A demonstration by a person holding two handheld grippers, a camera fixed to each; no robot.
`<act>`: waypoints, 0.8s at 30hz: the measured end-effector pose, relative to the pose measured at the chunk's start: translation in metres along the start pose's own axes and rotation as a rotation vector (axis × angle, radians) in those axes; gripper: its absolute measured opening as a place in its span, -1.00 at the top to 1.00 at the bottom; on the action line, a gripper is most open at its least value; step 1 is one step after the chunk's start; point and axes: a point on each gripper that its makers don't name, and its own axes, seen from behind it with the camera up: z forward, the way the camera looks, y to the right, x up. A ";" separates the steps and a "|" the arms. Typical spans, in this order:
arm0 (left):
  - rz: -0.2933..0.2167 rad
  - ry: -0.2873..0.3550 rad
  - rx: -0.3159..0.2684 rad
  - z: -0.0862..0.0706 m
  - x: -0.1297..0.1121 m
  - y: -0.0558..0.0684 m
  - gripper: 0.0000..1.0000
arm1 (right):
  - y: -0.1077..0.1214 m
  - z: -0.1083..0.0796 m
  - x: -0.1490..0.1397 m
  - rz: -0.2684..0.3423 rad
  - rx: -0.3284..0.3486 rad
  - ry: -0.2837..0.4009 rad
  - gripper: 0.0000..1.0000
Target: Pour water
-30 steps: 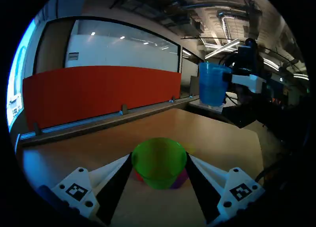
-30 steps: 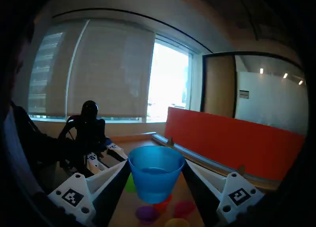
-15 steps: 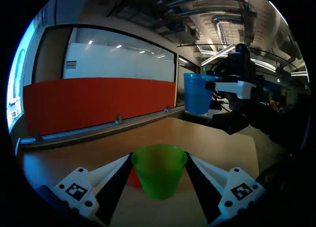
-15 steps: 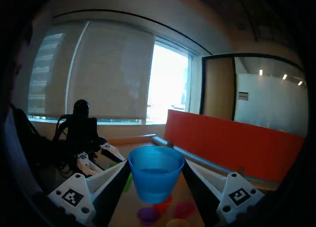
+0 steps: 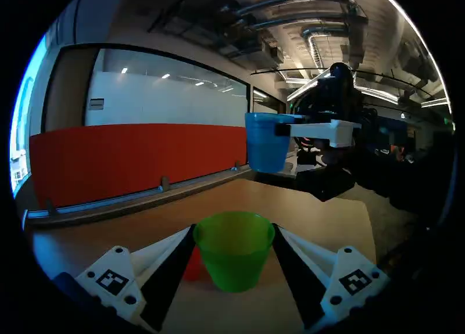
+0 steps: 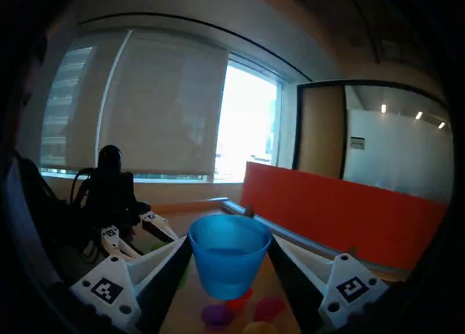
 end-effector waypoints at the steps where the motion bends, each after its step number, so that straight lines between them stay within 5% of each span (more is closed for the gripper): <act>1: 0.004 0.005 -0.004 0.000 0.001 0.002 -0.82 | 0.000 0.000 0.000 -0.002 0.000 0.000 -0.85; 11: 0.032 0.024 -0.043 0.004 -0.002 0.020 -0.80 | 0.001 0.003 0.005 -0.045 0.002 -0.004 -0.85; 24: 0.003 0.021 -0.086 0.011 -0.008 0.032 -0.80 | -0.001 0.011 0.010 -0.157 0.020 -0.004 -0.84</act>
